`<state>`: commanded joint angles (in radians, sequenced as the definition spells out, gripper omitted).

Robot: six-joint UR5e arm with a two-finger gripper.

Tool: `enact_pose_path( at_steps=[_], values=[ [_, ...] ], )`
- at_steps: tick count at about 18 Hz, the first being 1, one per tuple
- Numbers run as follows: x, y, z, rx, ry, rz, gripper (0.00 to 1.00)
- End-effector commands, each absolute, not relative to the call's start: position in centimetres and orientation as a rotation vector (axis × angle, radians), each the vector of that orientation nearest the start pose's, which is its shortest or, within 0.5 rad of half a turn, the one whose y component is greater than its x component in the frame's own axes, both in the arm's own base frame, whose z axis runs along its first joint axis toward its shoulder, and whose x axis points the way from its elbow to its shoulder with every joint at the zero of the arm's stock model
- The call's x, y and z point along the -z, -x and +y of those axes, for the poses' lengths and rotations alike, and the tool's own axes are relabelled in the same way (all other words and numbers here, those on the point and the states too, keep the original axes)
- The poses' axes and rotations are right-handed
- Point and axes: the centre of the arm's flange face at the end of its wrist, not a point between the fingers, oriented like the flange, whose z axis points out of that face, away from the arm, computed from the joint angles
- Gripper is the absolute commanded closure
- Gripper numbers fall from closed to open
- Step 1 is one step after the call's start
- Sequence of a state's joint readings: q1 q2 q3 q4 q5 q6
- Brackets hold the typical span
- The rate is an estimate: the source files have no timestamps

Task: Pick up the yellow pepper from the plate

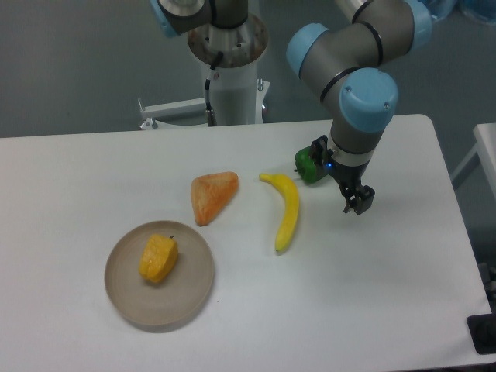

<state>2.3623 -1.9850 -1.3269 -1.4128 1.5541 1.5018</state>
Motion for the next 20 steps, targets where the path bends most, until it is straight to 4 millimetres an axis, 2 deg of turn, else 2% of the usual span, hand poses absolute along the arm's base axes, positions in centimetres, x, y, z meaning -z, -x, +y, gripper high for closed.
enact_pose_path(
  at_steps=[2,3,4,8,12,17,20],
  values=[
    [-38.9,35.6,56.5,0.054,2.93,0.981,0.0],
    [-39.2,34.1,57.4,0.057,2.942,0.922,0.0],
    [-39.4,31.7,58.7,0.057,2.963,0.85,0.0],
    [-39.2,26.0,61.4,0.067,3.03,0.64,0.0],
    [-38.1,22.0,63.4,0.096,3.075,0.444,0.0],
    [-36.2,18.4,66.3,0.086,3.059,0.233,0.0],
    [-34.7,16.3,67.9,0.081,3.053,0.172,0.0]
  ],
)
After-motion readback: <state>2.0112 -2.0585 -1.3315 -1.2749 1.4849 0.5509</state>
